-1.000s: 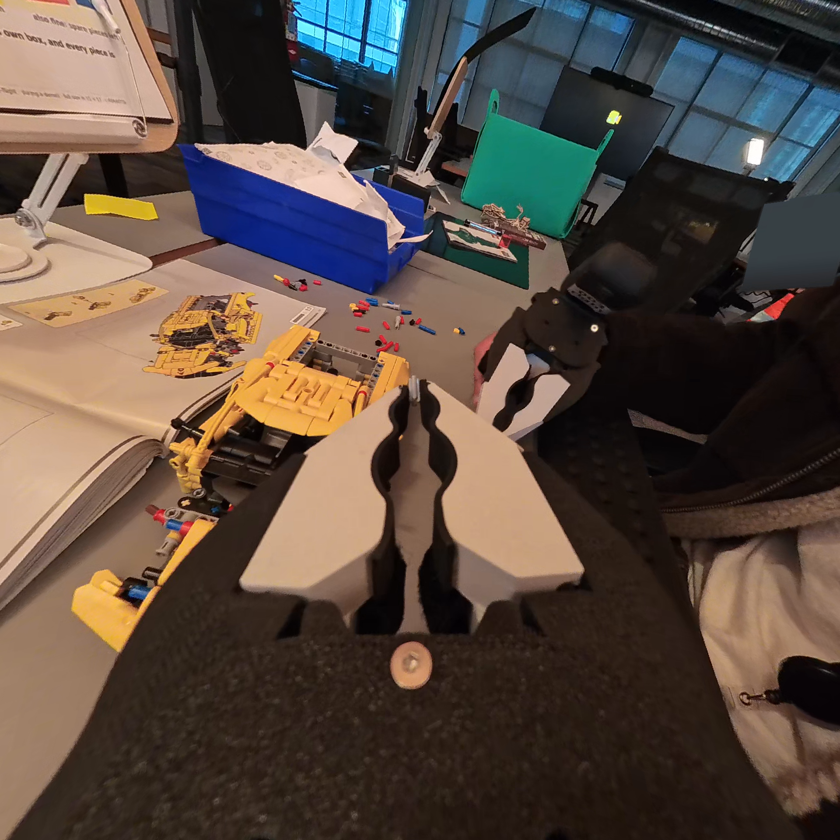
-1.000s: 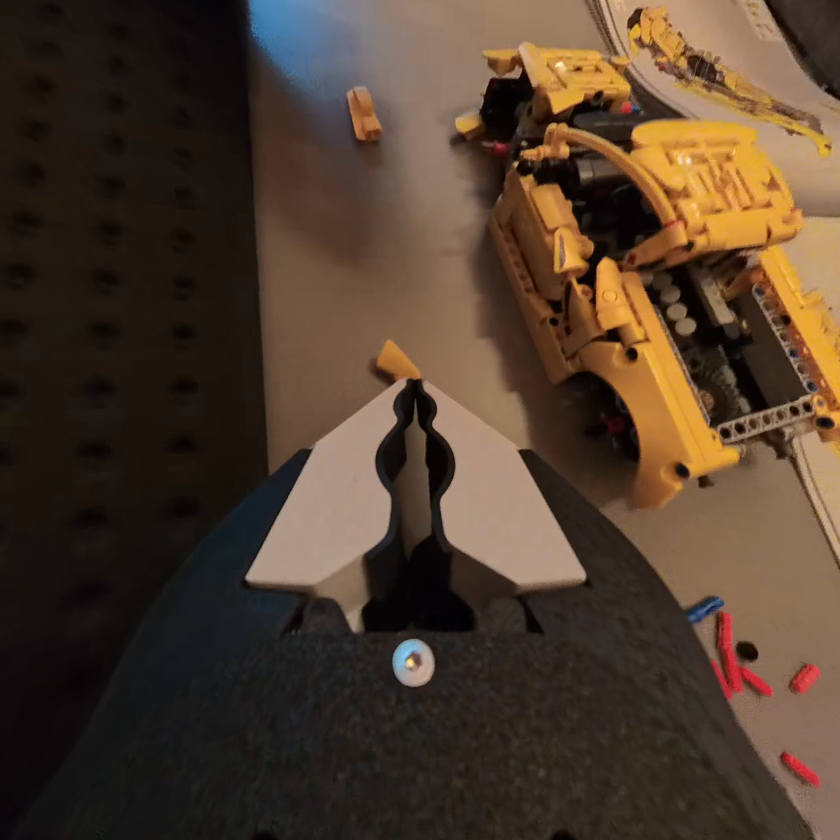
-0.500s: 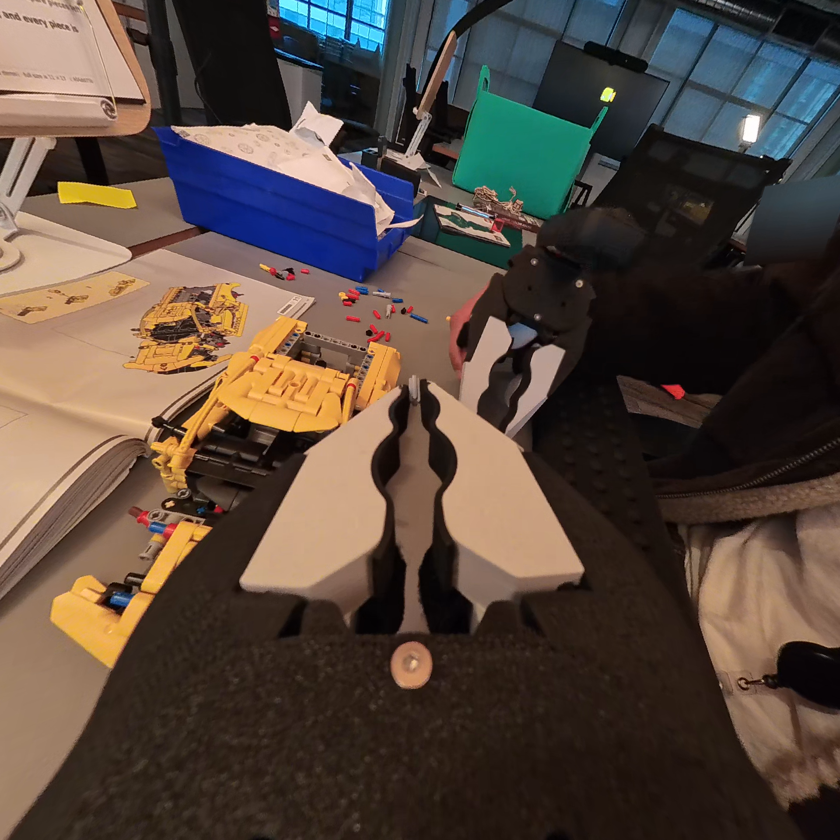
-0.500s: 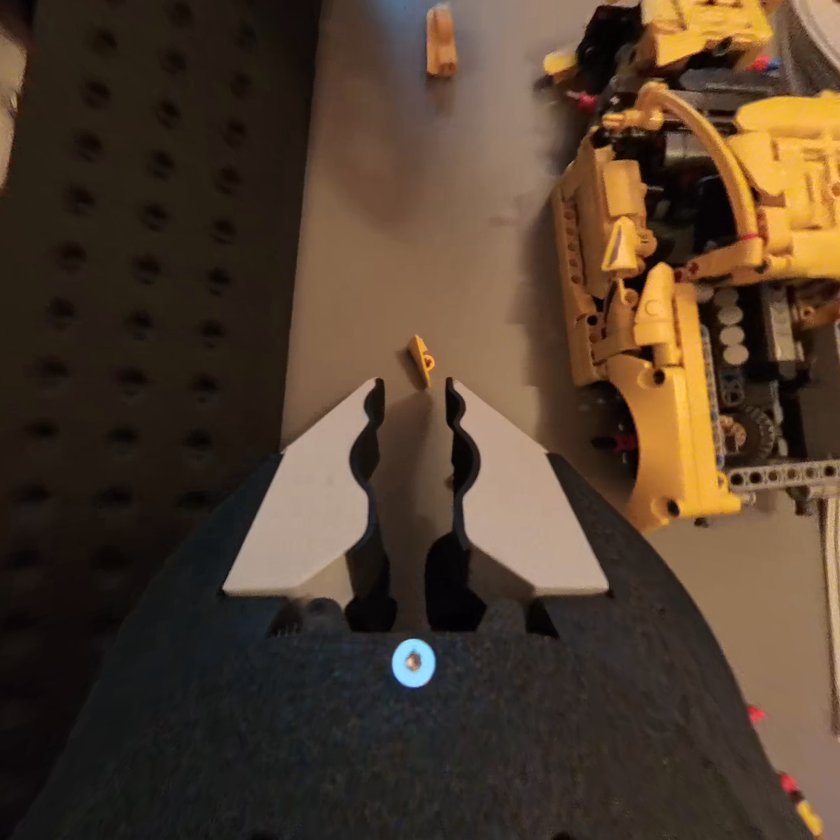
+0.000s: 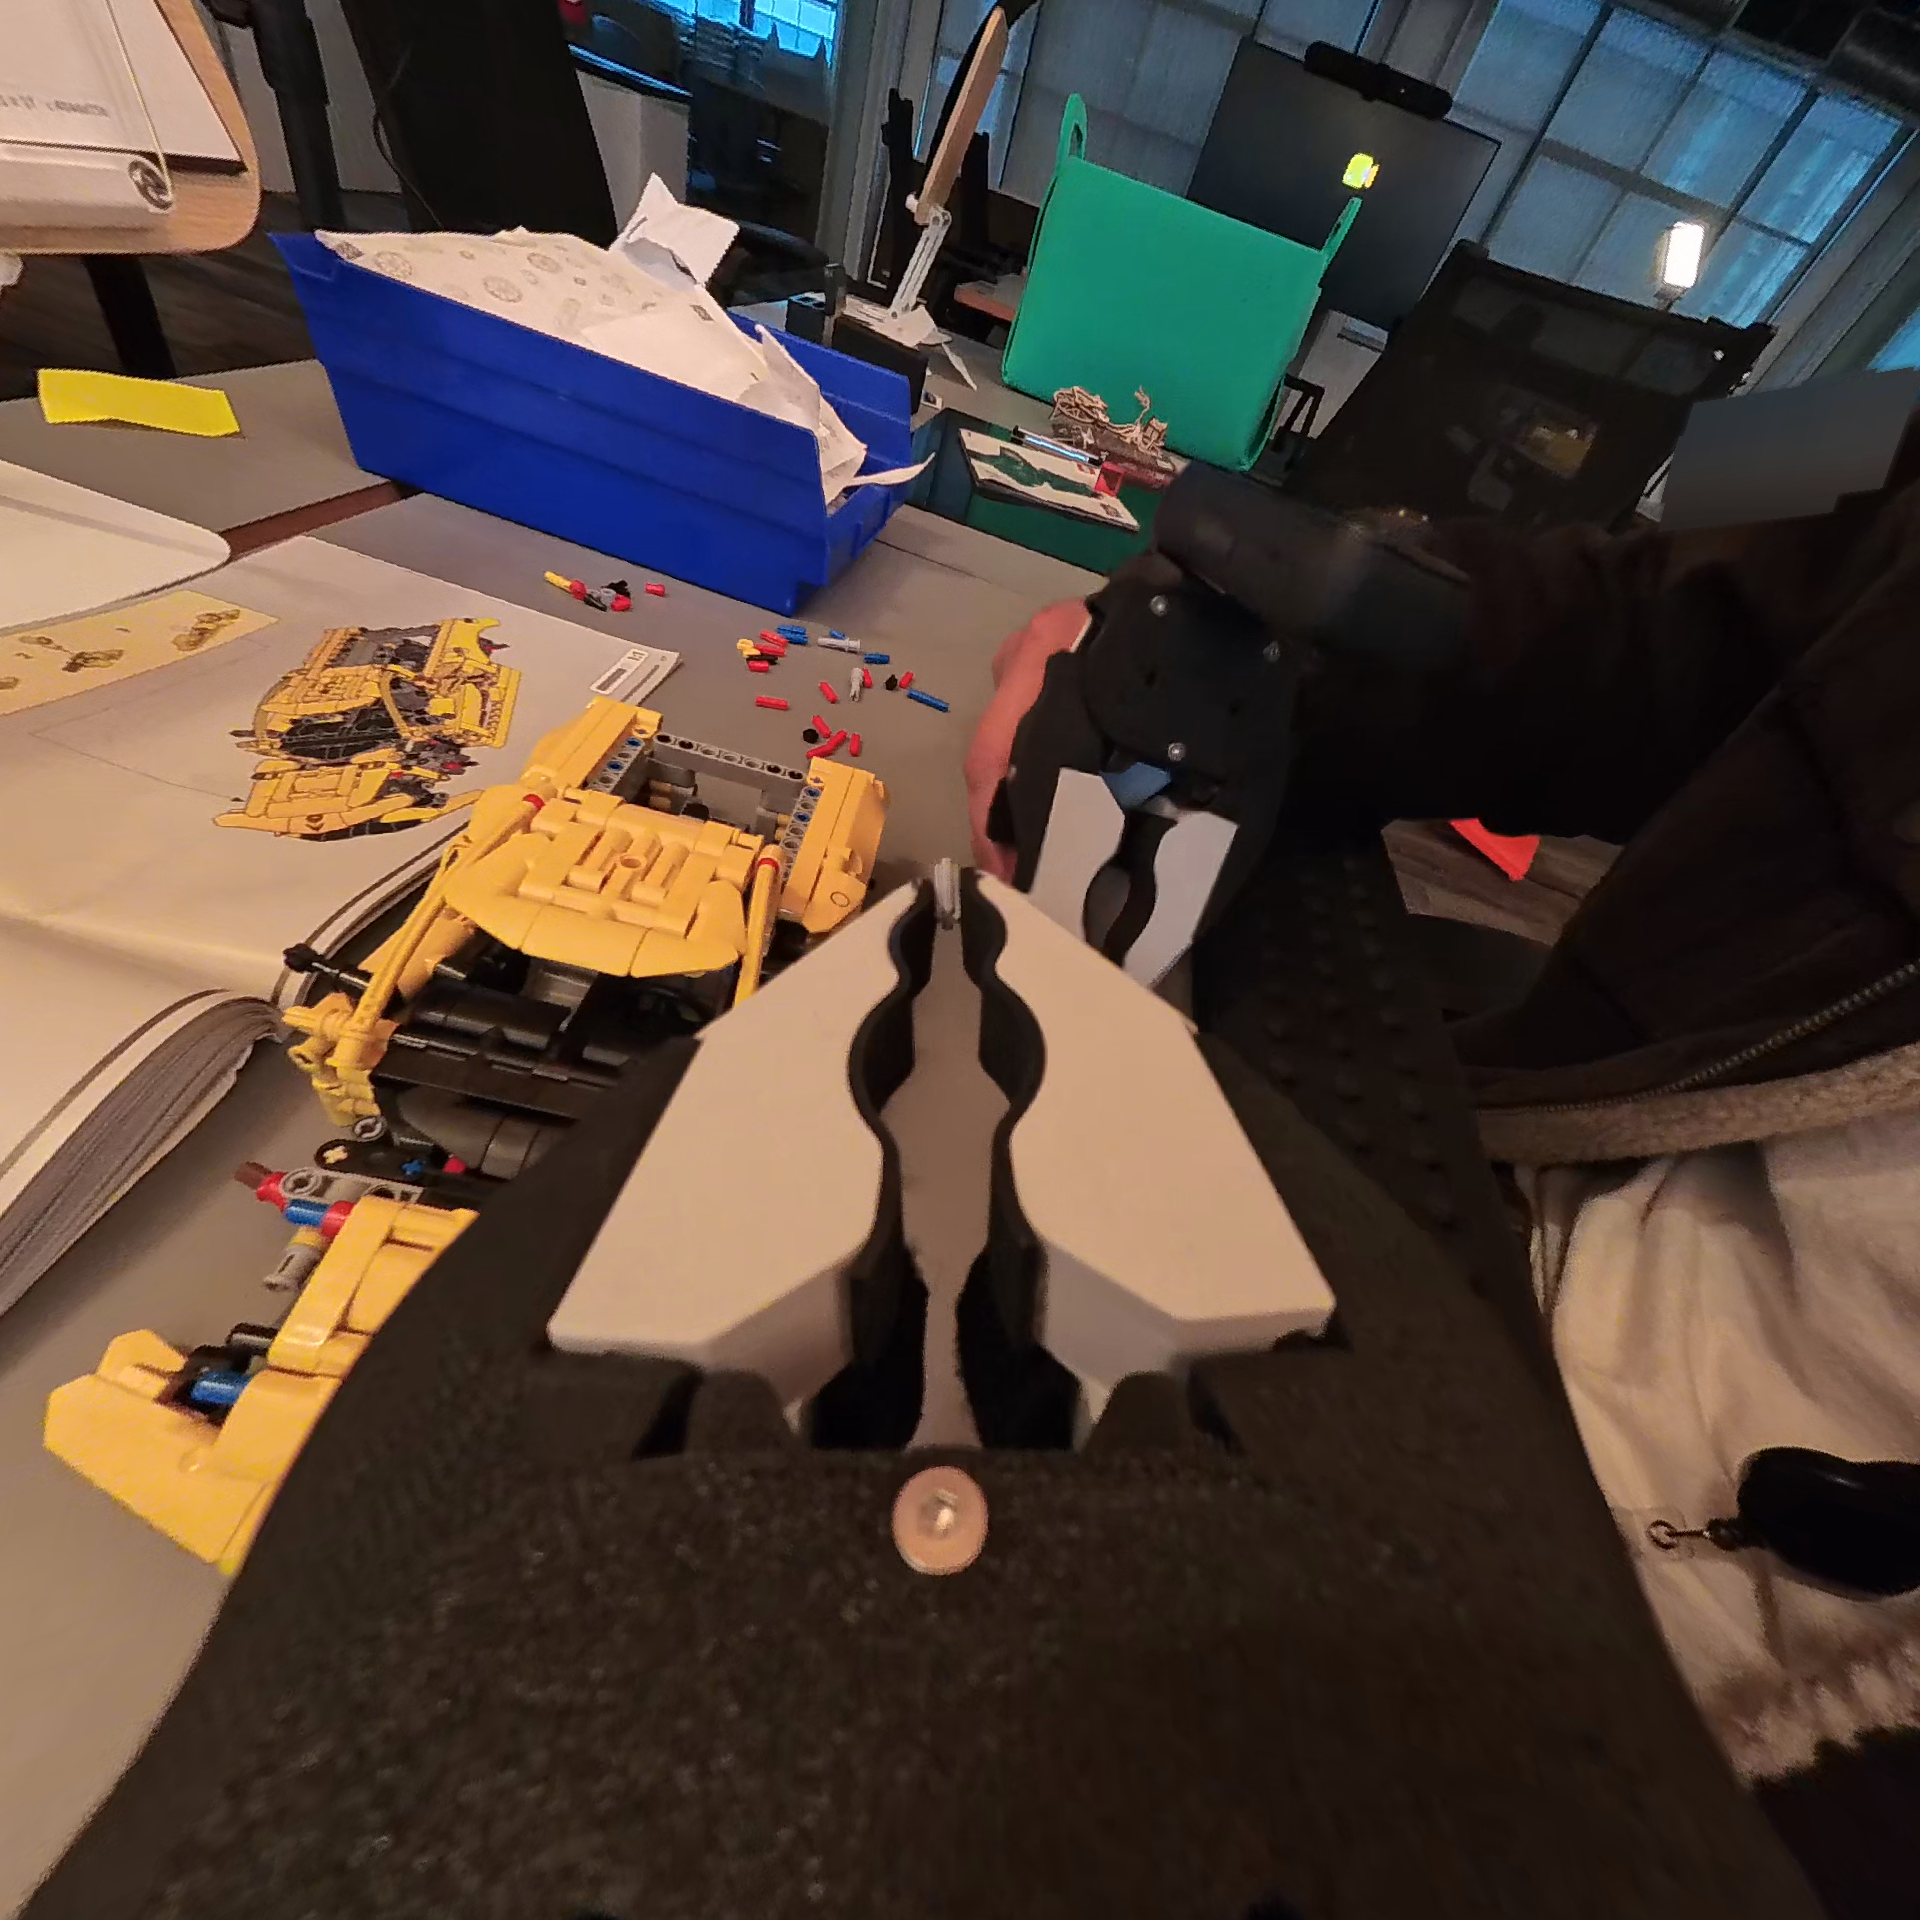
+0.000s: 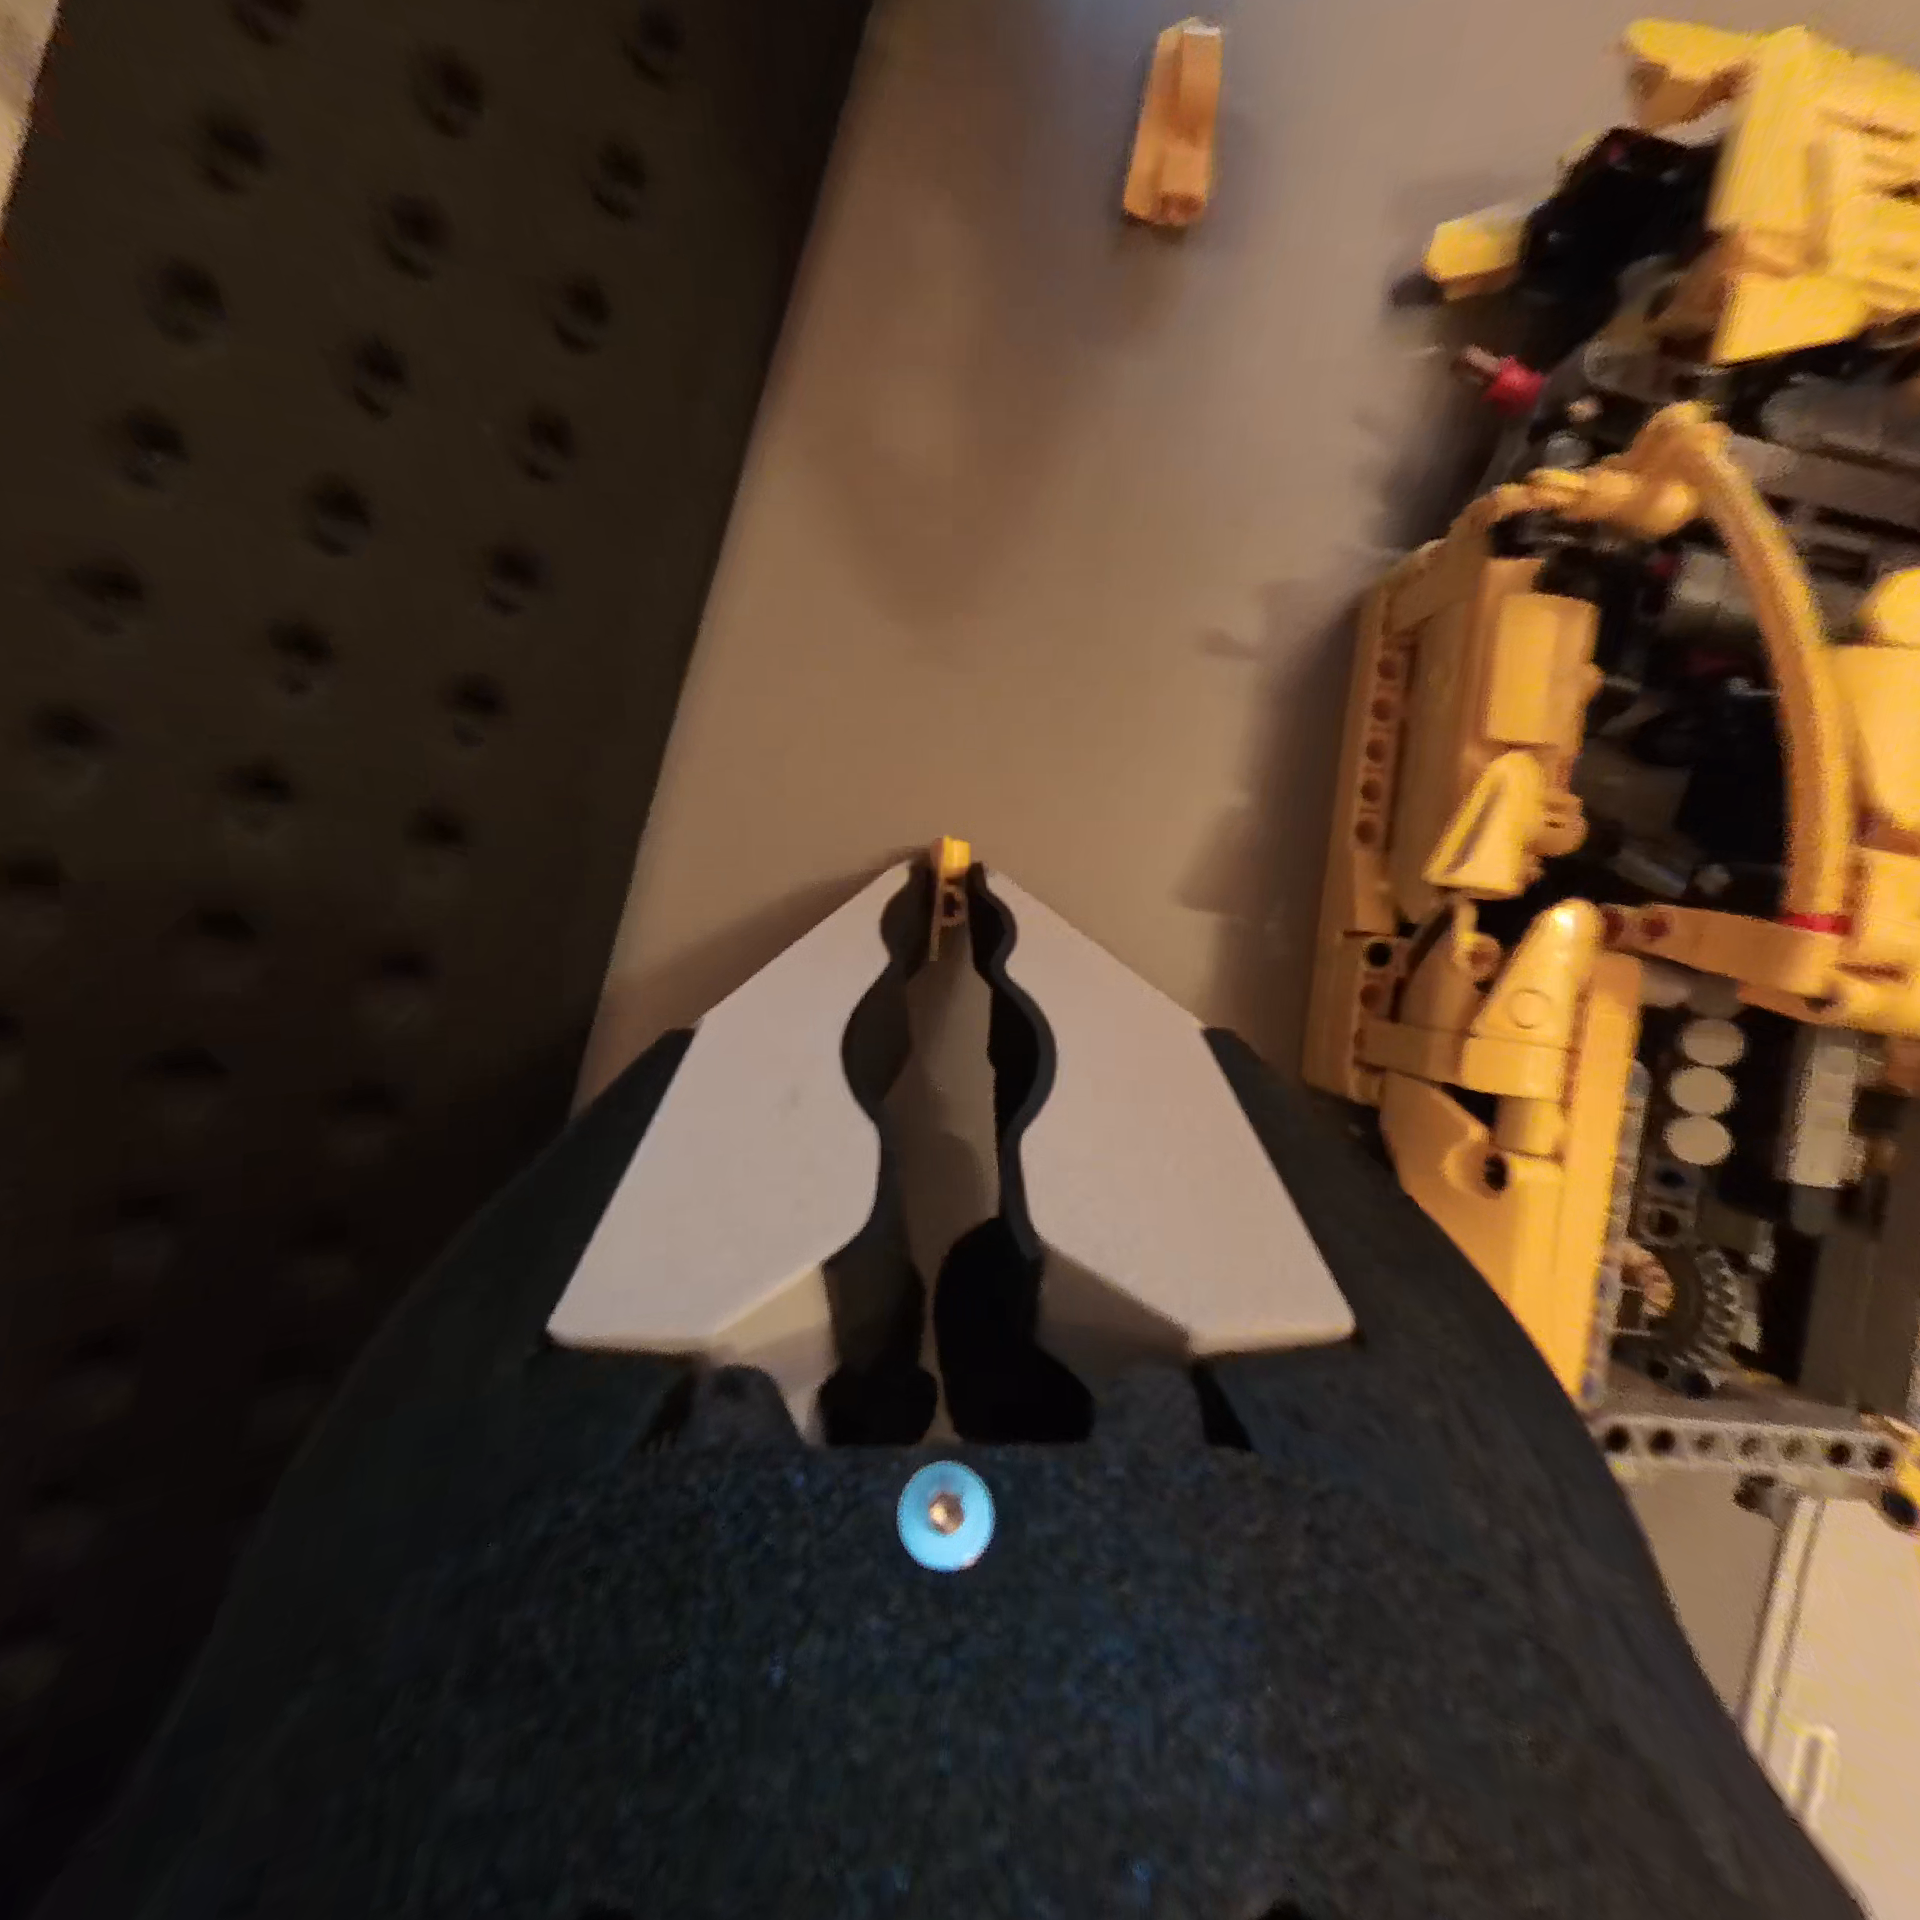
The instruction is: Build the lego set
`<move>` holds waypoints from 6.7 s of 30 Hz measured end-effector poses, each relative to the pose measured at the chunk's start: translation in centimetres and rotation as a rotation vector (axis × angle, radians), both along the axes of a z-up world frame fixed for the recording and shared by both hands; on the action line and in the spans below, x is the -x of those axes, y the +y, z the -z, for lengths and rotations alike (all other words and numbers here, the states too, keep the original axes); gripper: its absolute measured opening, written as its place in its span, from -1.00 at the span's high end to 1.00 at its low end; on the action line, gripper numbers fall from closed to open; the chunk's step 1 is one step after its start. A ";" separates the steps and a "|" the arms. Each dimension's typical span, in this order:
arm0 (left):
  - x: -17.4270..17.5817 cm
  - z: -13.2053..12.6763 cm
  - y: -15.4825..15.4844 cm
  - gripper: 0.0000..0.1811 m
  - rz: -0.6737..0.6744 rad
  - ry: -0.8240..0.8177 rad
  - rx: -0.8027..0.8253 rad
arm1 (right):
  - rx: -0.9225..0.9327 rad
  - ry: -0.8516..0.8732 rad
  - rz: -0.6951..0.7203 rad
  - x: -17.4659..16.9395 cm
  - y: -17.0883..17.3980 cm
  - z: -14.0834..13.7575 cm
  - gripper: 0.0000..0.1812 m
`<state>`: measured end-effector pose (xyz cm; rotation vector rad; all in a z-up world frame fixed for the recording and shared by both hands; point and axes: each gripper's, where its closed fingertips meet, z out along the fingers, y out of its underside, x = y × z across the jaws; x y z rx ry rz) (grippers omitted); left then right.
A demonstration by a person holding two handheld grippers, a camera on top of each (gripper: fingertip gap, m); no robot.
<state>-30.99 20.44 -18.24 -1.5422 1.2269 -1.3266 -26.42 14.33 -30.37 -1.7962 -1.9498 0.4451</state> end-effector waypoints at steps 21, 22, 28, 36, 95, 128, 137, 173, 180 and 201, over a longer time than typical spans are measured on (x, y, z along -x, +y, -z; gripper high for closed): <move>-0.8 1.1 -3.9 0.95 0.174 0.069 -0.155 | -0.093 0.532 0.238 3.7 2.7 -9.6 0.92; -0.8 1.2 -3.9 0.95 0.176 0.072 -0.164 | -0.078 0.535 0.241 3.7 2.7 -9.6 0.92; -0.7 1.7 -4.2 0.95 0.197 0.100 -0.187 | -0.055 0.528 0.226 3.8 2.5 -9.4 0.92; -0.8 2.2 -4.1 0.95 0.181 0.118 -0.248 | -0.017 0.528 0.242 3.8 2.7 -9.1 0.93; -1.0 1.6 -0.2 0.92 -0.020 0.083 -0.073 | -1.013 0.192 0.486 -2.5 8.8 -10.8 0.93; -1.4 -0.8 -0.4 0.86 -0.006 -0.082 0.029 | -1.090 0.235 0.344 0.8 7.4 -11.0 0.92; -1.6 -0.6 -0.4 0.88 -0.009 -0.071 0.025 | -1.114 0.260 0.298 1.8 6.6 -11.4 0.93; -1.5 1.4 -1.6 0.94 0.069 0.054 0.037 | -1.029 0.261 0.259 2.6 5.9 -10.2 0.92; -0.9 2.0 -2.0 0.95 0.098 0.098 0.027 | -0.670 0.616 0.514 -0.9 5.3 -13.4 0.70; -1.6 10.5 -7.3 0.95 0.325 0.524 -0.228 | -0.025 0.185 0.656 -7.7 1.5 -0.4 0.74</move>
